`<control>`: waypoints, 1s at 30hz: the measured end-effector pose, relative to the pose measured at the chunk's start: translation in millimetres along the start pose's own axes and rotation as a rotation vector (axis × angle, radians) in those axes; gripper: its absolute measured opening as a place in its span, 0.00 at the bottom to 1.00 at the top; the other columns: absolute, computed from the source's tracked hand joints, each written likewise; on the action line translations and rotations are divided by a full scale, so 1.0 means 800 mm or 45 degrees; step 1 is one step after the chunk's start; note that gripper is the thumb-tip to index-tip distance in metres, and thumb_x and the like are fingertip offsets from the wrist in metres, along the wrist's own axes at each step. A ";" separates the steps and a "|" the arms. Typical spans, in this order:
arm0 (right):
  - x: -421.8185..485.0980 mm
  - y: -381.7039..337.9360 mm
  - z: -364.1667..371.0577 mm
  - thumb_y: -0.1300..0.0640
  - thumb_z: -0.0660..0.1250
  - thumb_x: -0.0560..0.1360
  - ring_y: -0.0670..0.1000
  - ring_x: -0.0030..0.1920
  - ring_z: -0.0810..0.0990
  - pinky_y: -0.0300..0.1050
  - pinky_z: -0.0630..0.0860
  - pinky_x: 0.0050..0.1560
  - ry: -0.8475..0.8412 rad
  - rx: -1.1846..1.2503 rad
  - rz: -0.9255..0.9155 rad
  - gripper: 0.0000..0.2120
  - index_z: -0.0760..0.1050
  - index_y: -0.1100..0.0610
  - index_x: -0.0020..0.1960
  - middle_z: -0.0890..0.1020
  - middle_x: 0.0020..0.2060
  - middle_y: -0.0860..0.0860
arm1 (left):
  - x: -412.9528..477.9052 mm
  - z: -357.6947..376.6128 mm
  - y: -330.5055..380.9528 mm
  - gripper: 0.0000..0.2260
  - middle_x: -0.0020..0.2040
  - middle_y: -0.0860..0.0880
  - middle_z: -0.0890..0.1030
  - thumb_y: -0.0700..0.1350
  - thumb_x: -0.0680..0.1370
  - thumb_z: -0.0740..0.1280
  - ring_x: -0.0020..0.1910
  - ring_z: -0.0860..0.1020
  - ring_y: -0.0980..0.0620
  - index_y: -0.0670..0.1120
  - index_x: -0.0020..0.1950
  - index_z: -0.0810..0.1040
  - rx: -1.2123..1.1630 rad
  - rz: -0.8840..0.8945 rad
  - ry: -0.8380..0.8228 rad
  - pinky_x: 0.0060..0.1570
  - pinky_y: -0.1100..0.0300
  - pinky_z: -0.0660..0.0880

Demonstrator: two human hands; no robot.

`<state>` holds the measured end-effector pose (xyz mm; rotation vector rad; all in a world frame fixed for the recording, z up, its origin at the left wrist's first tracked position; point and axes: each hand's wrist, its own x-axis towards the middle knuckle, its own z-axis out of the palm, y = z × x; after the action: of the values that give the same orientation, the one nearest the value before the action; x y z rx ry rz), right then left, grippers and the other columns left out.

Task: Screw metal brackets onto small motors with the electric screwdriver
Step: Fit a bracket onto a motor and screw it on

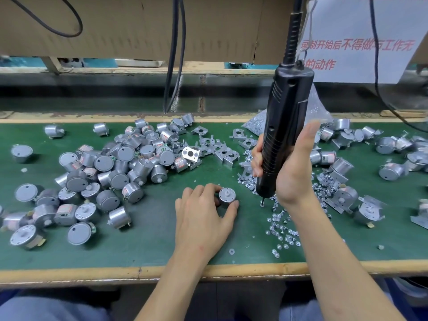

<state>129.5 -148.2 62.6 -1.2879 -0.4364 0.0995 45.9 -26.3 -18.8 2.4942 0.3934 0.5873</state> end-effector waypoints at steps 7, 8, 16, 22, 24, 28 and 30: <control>-0.008 0.001 0.005 0.14 0.56 0.59 0.52 0.25 0.71 0.43 0.71 0.29 -0.032 0.045 0.010 0.47 0.71 0.61 0.42 0.75 0.28 0.50 | 0.000 0.000 0.000 0.14 0.40 0.60 0.74 0.63 0.73 0.67 0.46 0.69 0.53 0.57 0.52 0.77 0.012 -0.004 -0.007 0.45 0.57 0.61; -0.009 0.002 0.006 0.14 0.56 0.58 0.52 0.25 0.71 0.43 0.71 0.29 -0.037 0.053 0.016 0.48 0.71 0.61 0.42 0.75 0.28 0.50 | 0.000 0.000 0.000 0.14 0.40 0.60 0.74 0.64 0.73 0.67 0.46 0.69 0.53 0.57 0.52 0.77 0.012 -0.004 -0.007 0.45 0.57 0.61; -0.009 0.003 0.008 0.13 0.56 0.58 0.52 0.25 0.71 0.43 0.70 0.28 0.002 0.045 0.001 0.48 0.72 0.61 0.42 0.75 0.28 0.50 | 0.000 0.000 0.000 0.13 0.40 0.60 0.73 0.64 0.73 0.66 0.45 0.68 0.54 0.57 0.51 0.76 0.015 -0.003 -0.018 0.44 0.57 0.59; -0.007 0.004 0.004 0.14 0.55 0.59 0.53 0.25 0.71 0.43 0.70 0.29 0.025 0.022 -0.014 0.47 0.72 0.60 0.40 0.75 0.27 0.51 | 0.000 -0.001 -0.001 0.14 0.40 0.60 0.73 0.64 0.73 0.66 0.46 0.68 0.54 0.57 0.52 0.76 0.020 -0.001 -0.016 0.44 0.57 0.60; -0.007 0.006 0.003 0.14 0.55 0.59 0.53 0.25 0.71 0.43 0.70 0.29 0.020 0.024 -0.012 0.47 0.72 0.60 0.40 0.75 0.28 0.51 | 0.000 0.000 -0.001 0.14 0.40 0.60 0.74 0.64 0.73 0.66 0.46 0.68 0.54 0.57 0.52 0.77 0.026 -0.005 -0.022 0.44 0.57 0.59; -0.007 0.008 0.002 0.13 0.55 0.58 0.52 0.24 0.70 0.42 0.70 0.28 0.003 0.041 -0.010 0.47 0.71 0.60 0.39 0.75 0.27 0.51 | 0.000 0.000 0.000 0.14 0.40 0.60 0.74 0.64 0.73 0.66 0.46 0.69 0.53 0.56 0.52 0.77 0.027 -0.003 -0.018 0.44 0.57 0.60; -0.008 0.009 0.000 0.13 0.56 0.57 0.52 0.24 0.70 0.42 0.70 0.28 -0.008 0.074 -0.008 0.47 0.71 0.60 0.39 0.74 0.27 0.51 | 0.000 0.000 0.000 0.15 0.40 0.60 0.74 0.64 0.73 0.67 0.46 0.69 0.53 0.56 0.52 0.77 0.031 -0.008 -0.014 0.44 0.57 0.61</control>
<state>125.2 -148.4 54.5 -1.2292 -0.4396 0.1103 45.6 -26.6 -18.7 2.5178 0.4063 0.5698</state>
